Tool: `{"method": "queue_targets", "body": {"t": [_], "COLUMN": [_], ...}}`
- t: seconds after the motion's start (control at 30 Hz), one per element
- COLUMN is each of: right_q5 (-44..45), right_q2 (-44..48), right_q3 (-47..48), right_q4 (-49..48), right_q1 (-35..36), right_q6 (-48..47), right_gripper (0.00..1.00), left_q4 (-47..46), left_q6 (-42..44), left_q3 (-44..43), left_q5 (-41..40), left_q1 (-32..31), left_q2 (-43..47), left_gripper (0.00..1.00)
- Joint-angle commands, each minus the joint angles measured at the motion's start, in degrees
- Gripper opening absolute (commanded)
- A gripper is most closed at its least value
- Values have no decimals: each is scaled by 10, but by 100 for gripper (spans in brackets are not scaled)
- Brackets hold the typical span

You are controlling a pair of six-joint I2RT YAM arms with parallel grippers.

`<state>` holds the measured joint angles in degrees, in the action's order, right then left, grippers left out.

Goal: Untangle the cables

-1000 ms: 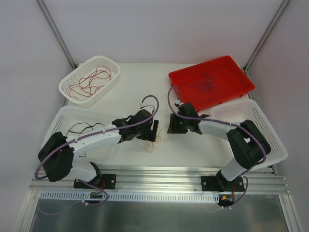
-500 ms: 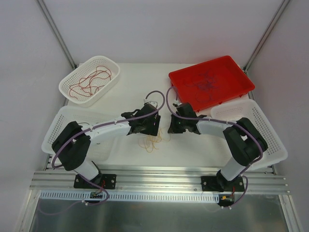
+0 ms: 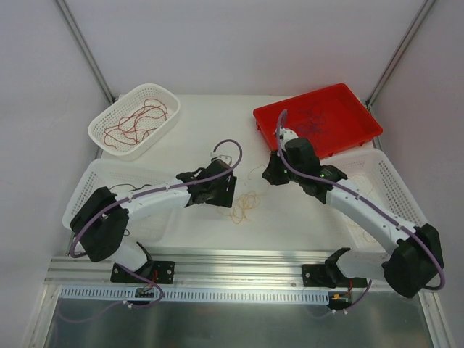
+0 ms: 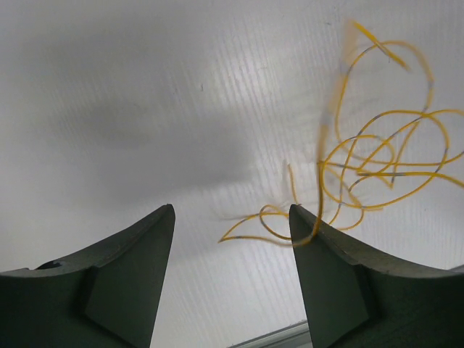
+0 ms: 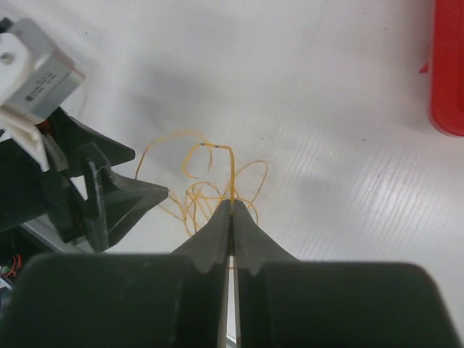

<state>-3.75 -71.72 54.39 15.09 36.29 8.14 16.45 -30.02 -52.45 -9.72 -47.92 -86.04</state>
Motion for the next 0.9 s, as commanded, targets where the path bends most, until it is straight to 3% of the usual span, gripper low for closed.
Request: {"method": "queue_targets", "body": {"t": [0.0,0.5,0.87], "right_q5": [32,64,71], "right_q2": [56,134,123], "right_q3": [32,99,80], "right_q4": [61,106,88], "right_q1": [7,21,22], "right_q6": [-24,-40,-23], "right_gripper": [1,1,1], "left_q4": [-2,-70,-313], "left_q6": [-19,-43,-33], "left_q3": [20,80,139], "left_q5": [-11,27,149], "left_q1": [2,0,-29], "left_q2": [45,97,74], "left_gripper": [65,65,70]}}
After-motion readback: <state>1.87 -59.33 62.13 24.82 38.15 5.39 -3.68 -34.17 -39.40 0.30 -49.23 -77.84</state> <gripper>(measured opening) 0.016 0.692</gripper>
